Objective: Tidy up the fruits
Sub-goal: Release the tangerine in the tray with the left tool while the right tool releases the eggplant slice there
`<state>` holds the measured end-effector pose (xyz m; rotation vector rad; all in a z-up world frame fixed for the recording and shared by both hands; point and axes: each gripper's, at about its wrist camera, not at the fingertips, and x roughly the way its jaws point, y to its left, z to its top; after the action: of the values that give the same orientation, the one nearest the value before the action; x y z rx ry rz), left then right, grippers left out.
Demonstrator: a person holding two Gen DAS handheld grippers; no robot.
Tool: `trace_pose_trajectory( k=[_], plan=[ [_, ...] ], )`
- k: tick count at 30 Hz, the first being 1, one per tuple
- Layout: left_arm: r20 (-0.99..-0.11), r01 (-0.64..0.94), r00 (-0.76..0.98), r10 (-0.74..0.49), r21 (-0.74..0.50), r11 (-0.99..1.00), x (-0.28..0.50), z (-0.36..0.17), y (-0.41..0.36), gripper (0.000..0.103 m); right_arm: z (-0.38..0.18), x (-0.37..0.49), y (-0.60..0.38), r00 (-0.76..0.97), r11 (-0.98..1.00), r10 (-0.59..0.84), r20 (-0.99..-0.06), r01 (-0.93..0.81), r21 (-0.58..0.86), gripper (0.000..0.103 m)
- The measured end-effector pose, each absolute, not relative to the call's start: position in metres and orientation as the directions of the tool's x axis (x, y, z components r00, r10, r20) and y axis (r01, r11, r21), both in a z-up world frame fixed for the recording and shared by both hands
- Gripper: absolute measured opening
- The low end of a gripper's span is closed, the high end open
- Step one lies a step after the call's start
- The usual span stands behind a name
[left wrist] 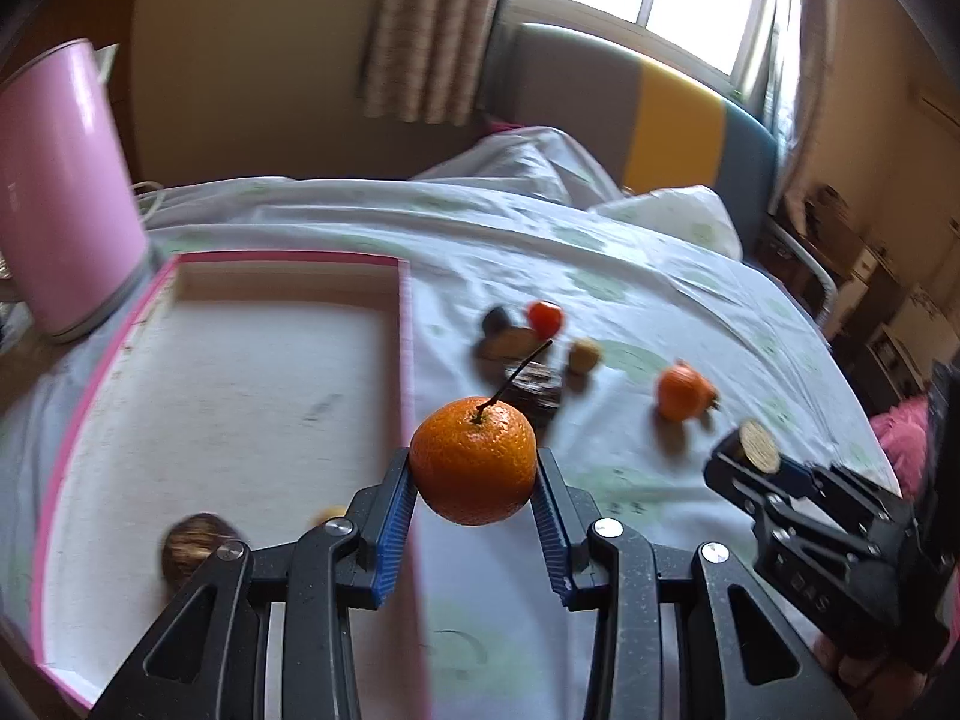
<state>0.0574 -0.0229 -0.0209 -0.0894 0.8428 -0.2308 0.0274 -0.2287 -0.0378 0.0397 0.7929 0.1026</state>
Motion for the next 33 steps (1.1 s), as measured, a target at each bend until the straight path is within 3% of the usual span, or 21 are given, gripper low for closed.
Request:
trace_pose_trajectory(
  k=[14, 20, 24, 33],
  plan=[
    [-0.742, -0.104, 0.670, -0.012, -0.110, 0.989, 0.072, -0.020, 0.066, 0.039, -0.015, 0.035, -0.116, 0.615, 0.909, 0.383, -0.689, -0.382, 0.165, 0.036],
    [-0.743, -0.148, 0.669, 0.018, -0.109, 0.983, 0.067, -0.019, 0.081, 0.043, -0.016, 0.037, -0.070, 0.553, 0.856, 0.464, -0.692, -0.481, 0.189, 0.036],
    [-0.736, -0.152, 0.677, 0.012, -0.124, 0.981, 0.061, -0.015, 0.086, 0.054, -0.018, 0.038, -0.051, 0.531, 0.838, 0.485, -0.695, -0.510, 0.194, 0.037],
    [-0.739, -0.150, 0.674, -0.007, -0.146, 0.978, 0.055, -0.015, 0.085, 0.054, -0.021, 0.034, -0.054, 0.539, 0.849, 0.477, -0.694, -0.487, 0.206, 0.037]
  ],
)
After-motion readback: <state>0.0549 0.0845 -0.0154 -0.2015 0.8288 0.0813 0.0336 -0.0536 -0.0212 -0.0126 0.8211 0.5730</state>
